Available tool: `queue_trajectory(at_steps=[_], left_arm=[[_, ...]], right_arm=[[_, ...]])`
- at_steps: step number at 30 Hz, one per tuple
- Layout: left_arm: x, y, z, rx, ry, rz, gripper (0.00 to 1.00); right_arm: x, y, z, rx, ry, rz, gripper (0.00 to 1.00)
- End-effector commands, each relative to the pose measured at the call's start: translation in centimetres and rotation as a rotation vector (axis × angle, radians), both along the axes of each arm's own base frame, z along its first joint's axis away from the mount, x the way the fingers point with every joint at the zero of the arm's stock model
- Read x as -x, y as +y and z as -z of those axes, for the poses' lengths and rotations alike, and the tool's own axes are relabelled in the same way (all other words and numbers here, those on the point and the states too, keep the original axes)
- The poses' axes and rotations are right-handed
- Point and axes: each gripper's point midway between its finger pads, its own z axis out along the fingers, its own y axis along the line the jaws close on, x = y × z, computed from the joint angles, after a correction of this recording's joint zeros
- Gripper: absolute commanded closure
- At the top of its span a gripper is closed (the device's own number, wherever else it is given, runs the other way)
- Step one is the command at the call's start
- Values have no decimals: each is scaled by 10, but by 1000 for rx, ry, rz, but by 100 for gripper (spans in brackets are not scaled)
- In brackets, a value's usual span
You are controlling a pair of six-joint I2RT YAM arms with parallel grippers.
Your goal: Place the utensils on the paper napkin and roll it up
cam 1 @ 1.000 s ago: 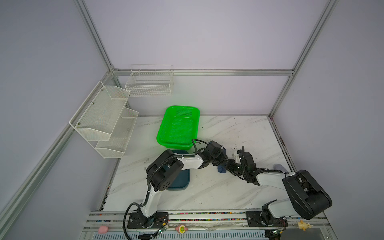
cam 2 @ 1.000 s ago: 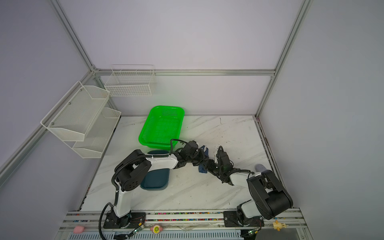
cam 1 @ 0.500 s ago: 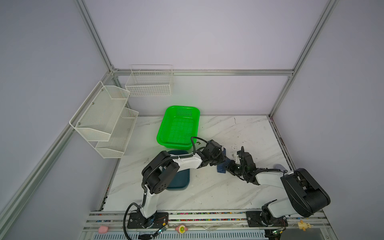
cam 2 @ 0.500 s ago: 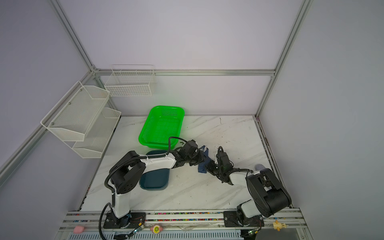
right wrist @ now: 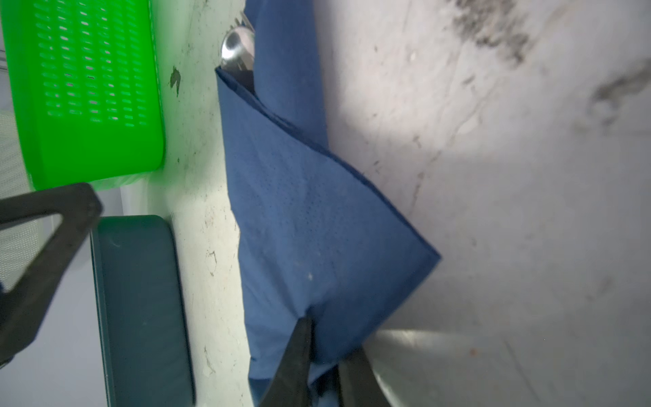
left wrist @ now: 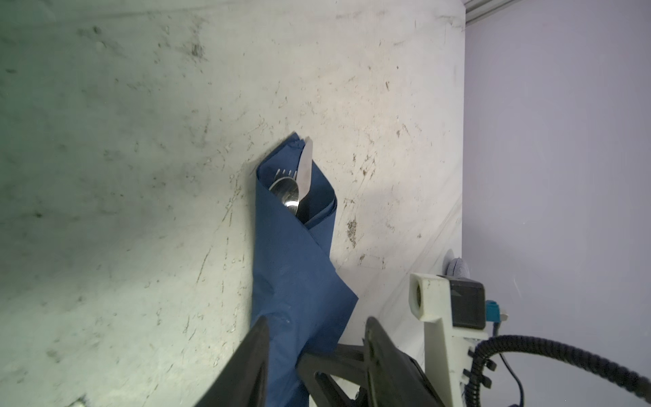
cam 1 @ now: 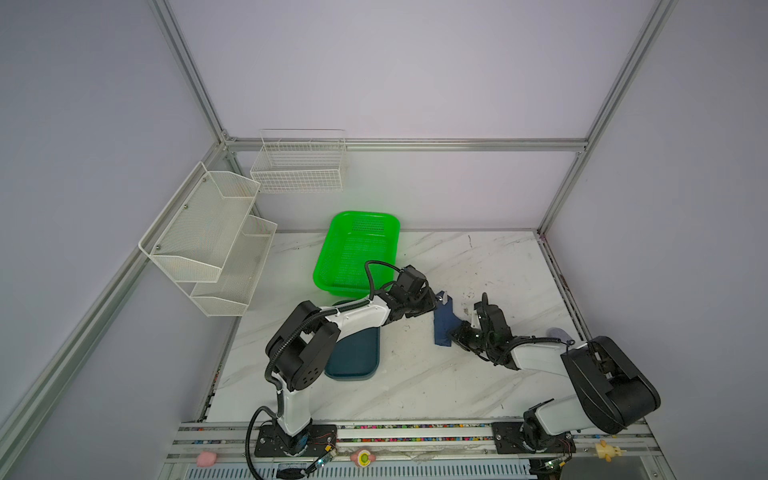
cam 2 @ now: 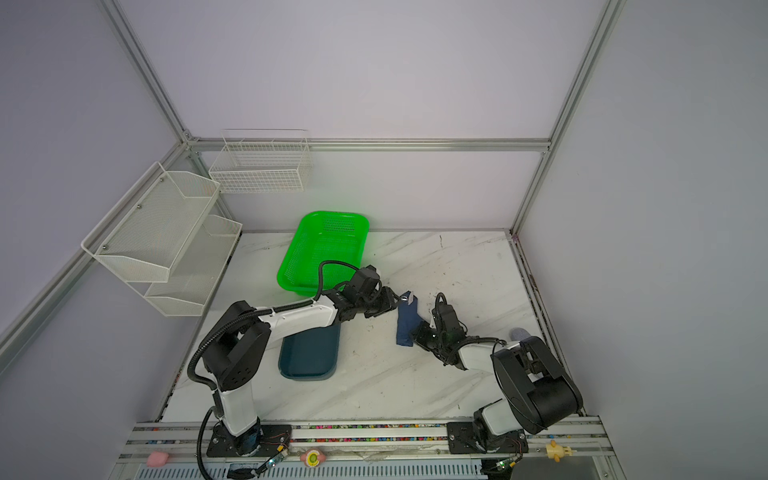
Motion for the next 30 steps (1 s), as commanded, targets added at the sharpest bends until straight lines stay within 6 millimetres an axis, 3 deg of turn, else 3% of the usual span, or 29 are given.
queue_trajectory(at_steps=[1, 13, 17, 24, 28, 30], left_arm=[[13, -11, 16, -3, 42, 93, 55], [20, -17, 47, -22, 112, 133, 55], [23, -22, 55, -15, 129, 162, 61], [32, -22, 69, -26, 160, 184, 64], [42, -19, 81, -63, 174, 193, 76], [47, -14, 89, -94, 181, 180, 77]], right_arm=[[16, -8, 18, 47, 70, -5, 85], [17, -7, 16, 44, 63, -36, 86], [16, -8, 19, 61, 67, -40, 84], [16, -9, 18, 66, 66, -43, 84], [14, -6, 13, 56, 46, -55, 83], [13, -5, 9, 51, 35, -53, 82]])
